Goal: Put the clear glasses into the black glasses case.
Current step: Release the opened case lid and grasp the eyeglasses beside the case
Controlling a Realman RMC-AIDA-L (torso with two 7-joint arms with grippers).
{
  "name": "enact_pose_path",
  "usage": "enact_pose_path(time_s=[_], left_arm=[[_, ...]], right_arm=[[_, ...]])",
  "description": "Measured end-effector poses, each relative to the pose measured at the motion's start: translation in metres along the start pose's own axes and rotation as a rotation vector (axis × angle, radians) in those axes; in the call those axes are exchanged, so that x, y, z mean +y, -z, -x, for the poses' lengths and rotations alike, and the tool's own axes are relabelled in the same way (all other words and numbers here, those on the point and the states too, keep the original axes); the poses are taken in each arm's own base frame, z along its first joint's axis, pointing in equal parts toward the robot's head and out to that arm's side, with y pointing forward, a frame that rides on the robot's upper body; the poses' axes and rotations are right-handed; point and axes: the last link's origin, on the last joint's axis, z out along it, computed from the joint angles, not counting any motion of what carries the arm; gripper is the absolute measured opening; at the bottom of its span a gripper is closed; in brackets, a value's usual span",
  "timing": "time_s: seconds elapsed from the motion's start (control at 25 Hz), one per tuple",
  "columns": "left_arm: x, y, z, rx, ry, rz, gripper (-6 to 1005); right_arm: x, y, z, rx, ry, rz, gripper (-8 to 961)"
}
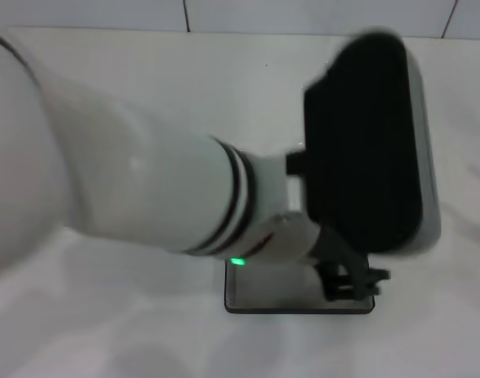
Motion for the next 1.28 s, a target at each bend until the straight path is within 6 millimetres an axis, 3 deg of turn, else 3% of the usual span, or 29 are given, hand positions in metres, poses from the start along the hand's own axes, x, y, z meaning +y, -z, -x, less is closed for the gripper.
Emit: enact_pose_path(time_s=[0.12, 0.16, 0.4, 0.8, 1.0, 1.28], left_arm=[[-0.008, 0.014, -0.003, 0.084, 0.055, 0.001, 497], [-0.012, 0.019, -0.003, 0.109, 0.072, -0.001, 496], [-0.040, 0.063, 0.014, 0.369, 0.187, -0.029, 493], [-0.065, 0.150, 0.086, 0.818, 0.384, -0.046, 490], [-0.067, 0.155, 0.125, 0.939, 0.452, -0.067, 490], [-0.066, 0.150, 0.154, 0.969, 0.502, -0.123, 491]], right_arm=[[-0.010, -0.011, 0.002, 0.140, -0.054, 0.000, 870], [-0.018, -0.020, 0.003, 0.262, -0.096, -0.001, 870], [-0.030, -0.047, 0.009, 0.546, -0.139, -0.020, 831], [-0.051, -0.122, 0.017, 1.113, -0.150, -0.220, 792], [-0.054, -0.172, 0.007, 1.300, -0.100, -0.234, 792], [-0.062, -0.217, -0.033, 1.437, -0.166, -0.198, 793]])
